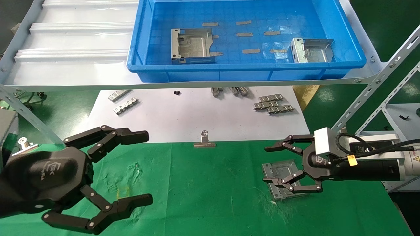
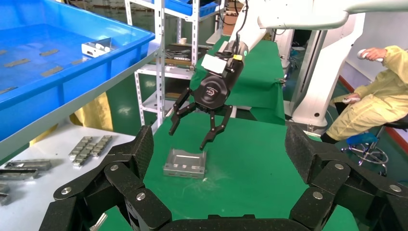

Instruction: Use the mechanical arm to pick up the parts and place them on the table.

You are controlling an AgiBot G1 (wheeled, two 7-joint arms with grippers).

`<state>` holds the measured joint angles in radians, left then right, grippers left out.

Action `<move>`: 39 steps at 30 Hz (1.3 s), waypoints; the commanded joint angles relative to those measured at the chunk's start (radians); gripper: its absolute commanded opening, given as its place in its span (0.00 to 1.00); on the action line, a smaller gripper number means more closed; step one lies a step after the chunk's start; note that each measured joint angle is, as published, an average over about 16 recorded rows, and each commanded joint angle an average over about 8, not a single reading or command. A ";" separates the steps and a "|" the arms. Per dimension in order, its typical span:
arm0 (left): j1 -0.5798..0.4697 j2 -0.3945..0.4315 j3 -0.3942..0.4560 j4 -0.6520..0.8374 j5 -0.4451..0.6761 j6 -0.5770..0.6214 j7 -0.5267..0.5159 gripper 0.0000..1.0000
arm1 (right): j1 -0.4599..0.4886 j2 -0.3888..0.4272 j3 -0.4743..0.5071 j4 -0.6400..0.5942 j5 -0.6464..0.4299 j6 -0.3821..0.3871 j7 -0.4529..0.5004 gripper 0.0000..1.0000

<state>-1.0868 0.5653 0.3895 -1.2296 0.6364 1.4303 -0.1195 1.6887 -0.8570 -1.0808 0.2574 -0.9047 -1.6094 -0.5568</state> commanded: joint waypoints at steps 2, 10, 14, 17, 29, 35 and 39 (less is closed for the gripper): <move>0.000 0.000 0.000 0.000 0.000 0.000 0.000 1.00 | -0.010 0.008 0.008 0.010 0.026 -0.002 0.010 1.00; 0.000 0.000 0.000 0.000 0.000 0.000 0.000 1.00 | -0.013 0.005 0.016 0.021 0.003 0.004 0.013 1.00; 0.000 0.000 0.000 0.000 0.000 0.000 0.000 1.00 | -0.044 0.017 0.056 0.073 0.013 0.009 0.051 1.00; 0.000 0.000 0.000 0.000 0.000 0.000 0.000 1.00 | -0.075 0.030 0.097 0.124 0.022 0.015 0.088 1.00; 0.000 0.000 0.000 0.000 0.000 0.000 0.000 1.00 | -0.198 0.079 0.257 0.330 0.056 0.037 0.237 1.00; 0.000 0.000 0.000 0.000 0.000 0.000 0.000 1.00 | -0.259 0.103 0.337 0.432 0.074 0.049 0.312 1.00; 0.000 0.000 0.000 0.000 0.000 0.000 0.000 1.00 | -0.300 0.120 0.390 0.501 0.085 0.056 0.362 1.00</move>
<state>-1.0867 0.5653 0.3895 -1.2295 0.6363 1.4302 -0.1195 1.3888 -0.7372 -0.6905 0.7580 -0.8195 -1.5532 -0.1952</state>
